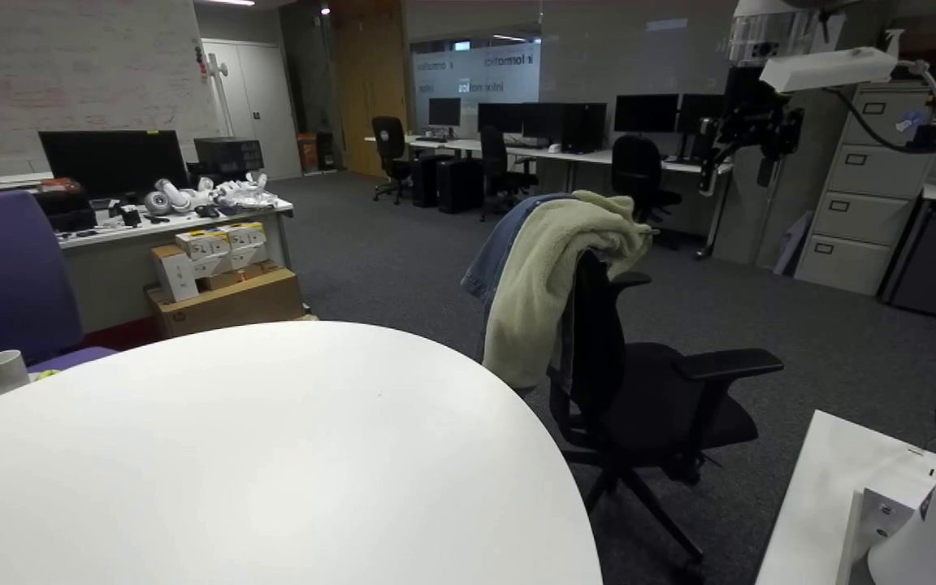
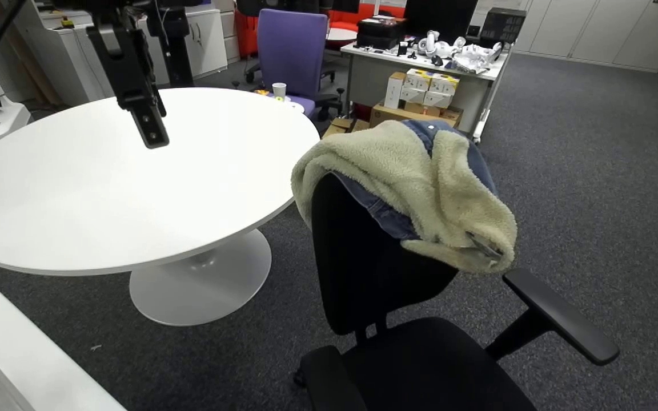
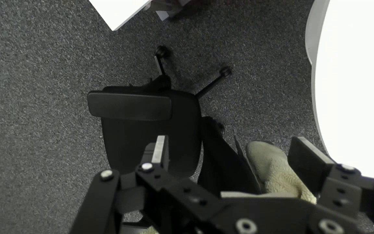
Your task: Put the jersey on the table
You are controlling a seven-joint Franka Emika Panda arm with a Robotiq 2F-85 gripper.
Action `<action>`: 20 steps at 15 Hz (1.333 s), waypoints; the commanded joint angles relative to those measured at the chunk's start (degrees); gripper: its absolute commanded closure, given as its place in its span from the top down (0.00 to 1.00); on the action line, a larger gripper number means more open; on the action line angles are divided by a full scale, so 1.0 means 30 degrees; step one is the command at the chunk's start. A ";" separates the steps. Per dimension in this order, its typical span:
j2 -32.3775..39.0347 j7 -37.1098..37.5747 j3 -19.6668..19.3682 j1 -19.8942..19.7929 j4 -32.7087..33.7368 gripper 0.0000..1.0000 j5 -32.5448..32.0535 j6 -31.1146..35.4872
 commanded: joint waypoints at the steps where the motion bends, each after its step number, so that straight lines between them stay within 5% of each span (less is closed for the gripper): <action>1: 0.0082 -0.0064 -0.0002 -0.0106 0.0060 1.00 0.0065 -0.0045; 7: 0.0502 0.0213 0.0194 -0.0101 0.0489 1.00 0.0044 0.0110; 20: 0.9576 0.4942 -0.3115 -0.1831 0.8576 1.00 0.3141 -0.0125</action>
